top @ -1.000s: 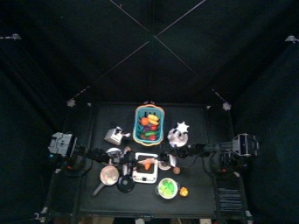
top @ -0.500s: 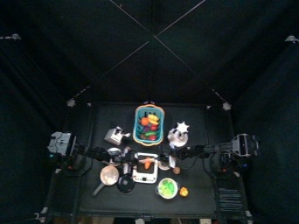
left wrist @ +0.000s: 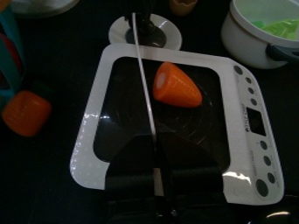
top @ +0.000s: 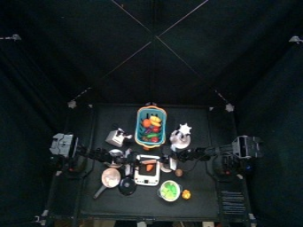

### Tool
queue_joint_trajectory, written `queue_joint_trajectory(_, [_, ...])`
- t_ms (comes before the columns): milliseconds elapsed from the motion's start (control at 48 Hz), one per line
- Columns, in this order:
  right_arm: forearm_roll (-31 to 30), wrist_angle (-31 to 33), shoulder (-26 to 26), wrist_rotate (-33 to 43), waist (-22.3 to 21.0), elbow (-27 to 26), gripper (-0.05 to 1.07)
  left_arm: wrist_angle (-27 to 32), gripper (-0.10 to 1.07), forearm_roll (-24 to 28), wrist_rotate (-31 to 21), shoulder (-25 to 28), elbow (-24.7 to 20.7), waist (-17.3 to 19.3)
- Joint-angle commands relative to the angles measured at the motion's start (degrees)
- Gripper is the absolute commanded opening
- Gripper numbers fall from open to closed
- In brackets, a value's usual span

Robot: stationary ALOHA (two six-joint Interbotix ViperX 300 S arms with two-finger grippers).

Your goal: Cut carrot

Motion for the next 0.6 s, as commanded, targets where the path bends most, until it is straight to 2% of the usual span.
queue_joint_trajectory(0, [0.2,1.3,-2.8,0.0,-0.7,-0.3,0.37,0.8,0.29,1.3,0.2,-1.8,0.6,-0.6])
queue_joint_trajectory(229, [0.1,1.8,-5.1,-0.1,-0.7,-0.3,0.37,1.0,0.29,3.1,0.2,-5.1,1.0,-0.6])
queue_joint_trajectory(583, [0.2,1.8,-4.8,0.1,-0.3,-0.5,0.36,1.0,0.29,3.1,0.2,-4.8,0.7,-0.6])
